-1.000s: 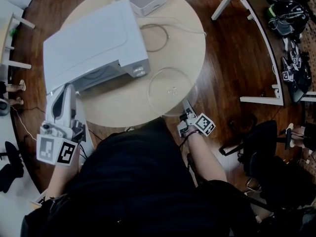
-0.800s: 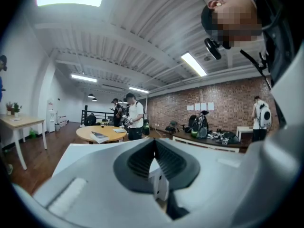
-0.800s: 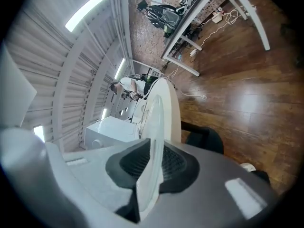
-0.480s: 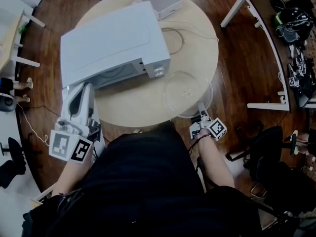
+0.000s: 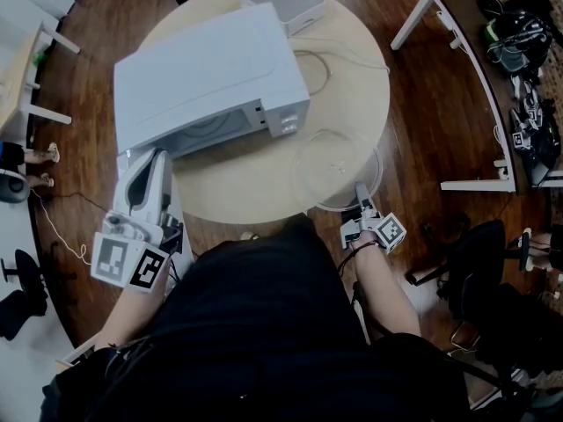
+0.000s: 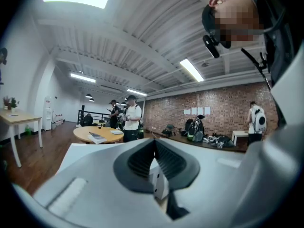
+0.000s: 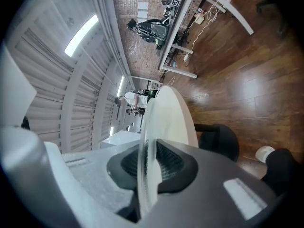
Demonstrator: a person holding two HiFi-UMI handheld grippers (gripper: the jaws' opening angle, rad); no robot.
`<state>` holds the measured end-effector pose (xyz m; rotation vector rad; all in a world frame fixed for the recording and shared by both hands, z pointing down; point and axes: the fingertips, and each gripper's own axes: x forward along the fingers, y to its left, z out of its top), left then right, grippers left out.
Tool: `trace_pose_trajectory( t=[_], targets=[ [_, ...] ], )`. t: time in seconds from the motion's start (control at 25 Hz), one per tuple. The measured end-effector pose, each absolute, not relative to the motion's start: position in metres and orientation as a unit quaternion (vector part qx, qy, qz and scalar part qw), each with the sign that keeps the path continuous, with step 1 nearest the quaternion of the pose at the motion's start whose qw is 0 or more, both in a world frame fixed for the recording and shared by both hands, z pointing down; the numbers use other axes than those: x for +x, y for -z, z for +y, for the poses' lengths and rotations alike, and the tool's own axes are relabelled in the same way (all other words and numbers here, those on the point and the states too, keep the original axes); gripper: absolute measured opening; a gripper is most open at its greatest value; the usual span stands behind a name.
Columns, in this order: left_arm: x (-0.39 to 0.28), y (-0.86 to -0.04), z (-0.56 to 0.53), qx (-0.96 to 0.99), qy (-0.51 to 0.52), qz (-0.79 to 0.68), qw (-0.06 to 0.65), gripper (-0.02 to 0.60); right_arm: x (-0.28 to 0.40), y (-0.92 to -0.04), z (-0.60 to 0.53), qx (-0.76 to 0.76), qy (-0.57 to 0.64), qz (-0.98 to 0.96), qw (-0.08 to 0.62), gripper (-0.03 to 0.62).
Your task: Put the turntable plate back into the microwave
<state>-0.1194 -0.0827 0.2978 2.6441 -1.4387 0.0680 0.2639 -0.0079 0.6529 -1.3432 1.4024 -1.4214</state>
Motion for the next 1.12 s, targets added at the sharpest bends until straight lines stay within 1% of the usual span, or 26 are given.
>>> trace_pose_trajectory(
  t=[0.48,0.84,1.12],
  targets=[
    [-0.136,-0.304,-0.067,0.874,-0.016,-0.481,0.071,0.003,0.247,-0.644,0.017,-0.499,0.554,0.534,0.399,0.029],
    [-0.159,-0.308,-0.057,0.870,-0.009,-0.488,0.073,0.003,0.226,-0.638,0.022,-0.483,0.553,0.537,0.415,0.029],
    [-0.165,-0.306,-0.055,0.869,0.002,-0.489,0.072,0.003,0.221,-0.625,0.022,-0.468,0.550,0.547,0.423,0.029]
  ],
)
